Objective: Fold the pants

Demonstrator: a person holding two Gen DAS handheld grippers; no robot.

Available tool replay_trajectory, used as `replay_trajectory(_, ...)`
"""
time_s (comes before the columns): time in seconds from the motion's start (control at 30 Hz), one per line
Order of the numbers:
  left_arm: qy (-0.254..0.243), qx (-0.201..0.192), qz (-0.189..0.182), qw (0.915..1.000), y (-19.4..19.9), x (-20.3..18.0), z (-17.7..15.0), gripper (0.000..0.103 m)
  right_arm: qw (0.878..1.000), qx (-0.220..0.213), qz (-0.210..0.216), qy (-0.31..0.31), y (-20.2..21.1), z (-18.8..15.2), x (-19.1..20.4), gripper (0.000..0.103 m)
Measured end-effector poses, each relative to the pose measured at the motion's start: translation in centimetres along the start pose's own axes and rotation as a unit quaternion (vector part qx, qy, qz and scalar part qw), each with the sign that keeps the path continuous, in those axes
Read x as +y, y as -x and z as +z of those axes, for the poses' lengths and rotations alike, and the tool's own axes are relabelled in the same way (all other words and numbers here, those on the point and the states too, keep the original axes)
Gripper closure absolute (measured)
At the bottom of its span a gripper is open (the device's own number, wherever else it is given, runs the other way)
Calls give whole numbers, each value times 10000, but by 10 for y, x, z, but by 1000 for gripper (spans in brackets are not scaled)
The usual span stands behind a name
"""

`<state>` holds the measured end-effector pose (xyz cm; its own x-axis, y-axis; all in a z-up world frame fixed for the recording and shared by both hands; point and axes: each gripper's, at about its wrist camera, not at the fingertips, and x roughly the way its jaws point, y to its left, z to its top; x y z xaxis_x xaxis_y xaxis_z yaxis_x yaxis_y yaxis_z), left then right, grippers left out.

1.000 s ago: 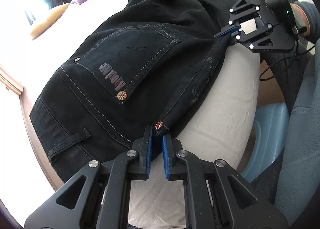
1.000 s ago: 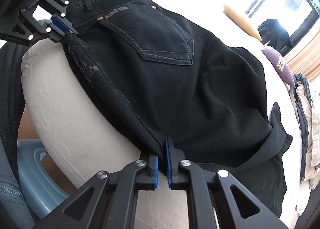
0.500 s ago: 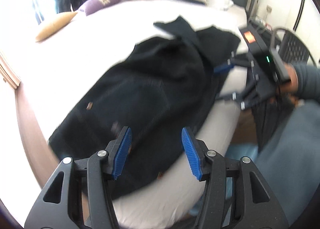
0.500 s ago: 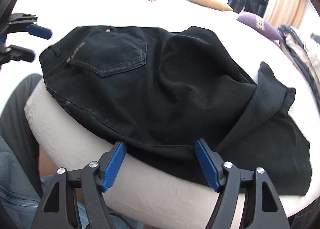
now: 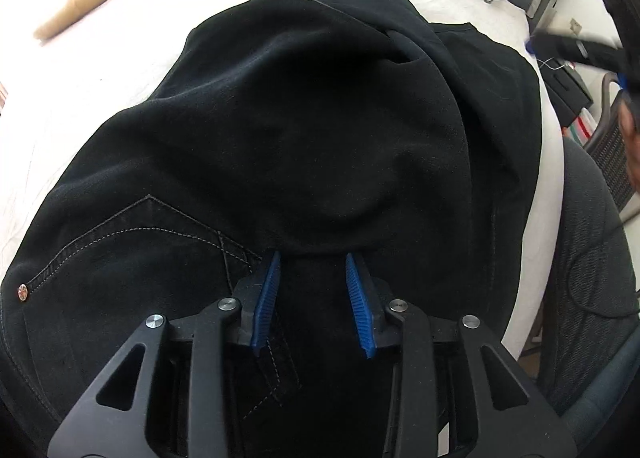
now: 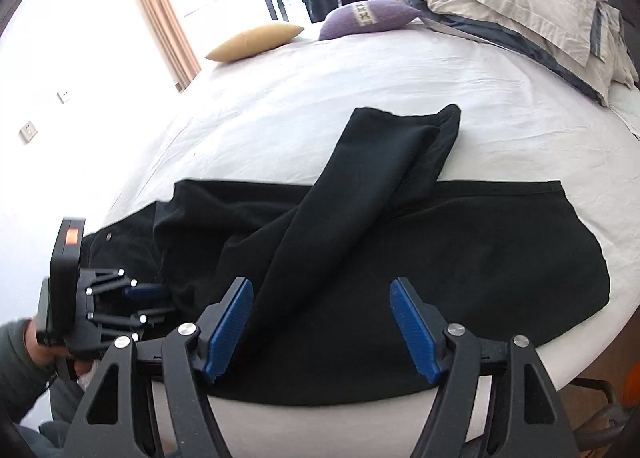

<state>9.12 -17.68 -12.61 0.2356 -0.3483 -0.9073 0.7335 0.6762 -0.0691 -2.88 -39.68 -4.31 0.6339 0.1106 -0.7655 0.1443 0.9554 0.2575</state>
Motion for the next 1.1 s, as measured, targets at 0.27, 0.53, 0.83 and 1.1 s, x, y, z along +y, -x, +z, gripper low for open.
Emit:
replay_trajectory(0.27,314,-219,-214,9990,3,0,25,71,9986,-279,-389,210,-38,112,-13,34)
replay_trajectory(0.53,744,-300,-498,9955,-15,10,22,71,9898,461,-1165,677,-158,172,4,35)
replay_trajectory(0.83,834,-453,-652,9934,-18,7,20,71,9783,1089,-1752,-176,-233,182,-30,36)
replay_trajectory(1.1,883,-539,-721,9920,-17,10,19,71,9776,1235,-1703,32,-237,190,-31,80)
